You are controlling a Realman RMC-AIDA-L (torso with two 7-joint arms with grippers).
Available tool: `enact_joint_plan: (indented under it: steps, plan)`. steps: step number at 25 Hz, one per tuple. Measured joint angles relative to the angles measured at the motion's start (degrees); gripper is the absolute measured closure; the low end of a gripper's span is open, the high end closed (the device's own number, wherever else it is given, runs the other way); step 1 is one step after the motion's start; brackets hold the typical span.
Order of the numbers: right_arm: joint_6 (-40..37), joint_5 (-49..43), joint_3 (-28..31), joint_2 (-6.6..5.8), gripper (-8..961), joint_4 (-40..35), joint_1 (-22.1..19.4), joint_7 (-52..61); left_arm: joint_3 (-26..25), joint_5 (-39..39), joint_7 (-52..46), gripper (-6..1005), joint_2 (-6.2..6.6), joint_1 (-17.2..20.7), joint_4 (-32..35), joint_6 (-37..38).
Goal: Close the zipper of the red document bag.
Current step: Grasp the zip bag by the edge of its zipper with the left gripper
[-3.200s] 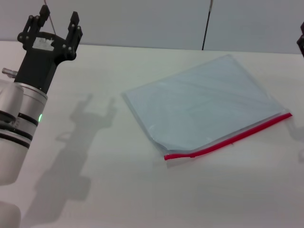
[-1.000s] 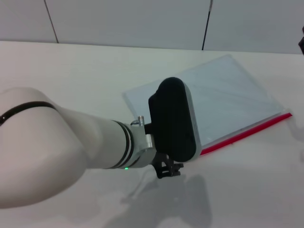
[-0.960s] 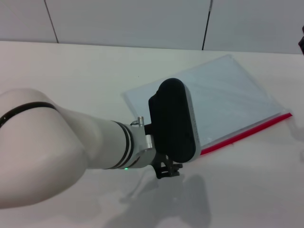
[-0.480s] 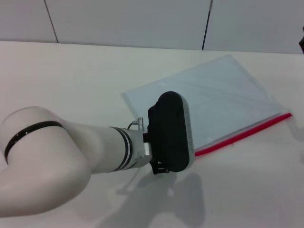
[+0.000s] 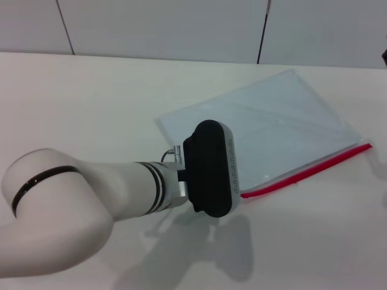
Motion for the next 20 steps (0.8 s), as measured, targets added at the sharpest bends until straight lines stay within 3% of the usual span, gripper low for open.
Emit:
enact_joint_plan:
  steps: [4, 9, 15, 20]
  plan:
    - [0.0, 0.0, 0.0, 0.07, 220, 0.0, 0.0, 0.0, 0.6, -0.1, 0.4, 351, -0.10, -0.3, -2.5, -3.7]
    - [0.0, 0.0, 0.1, 0.08, 221, 0.0, 0.0, 0.0, 0.8, 0.0, 0.4, 440, -0.13, -0.8, -6.0, -7.4]
    - [-0.2, 0.0, -0.2, 0.06, 221, 0.0, 0.0, -0.1, 1.3, 0.3, 0.5, 674, -0.19, -0.5, -7.5, -10.9]
    - [-0.4, -5.1, -4.9, -0.06, 222, -2.5, 0.2, -0.7, 1.3, 1.3, 0.5, 892, -0.18, 0.7, -7.7, -14.3]
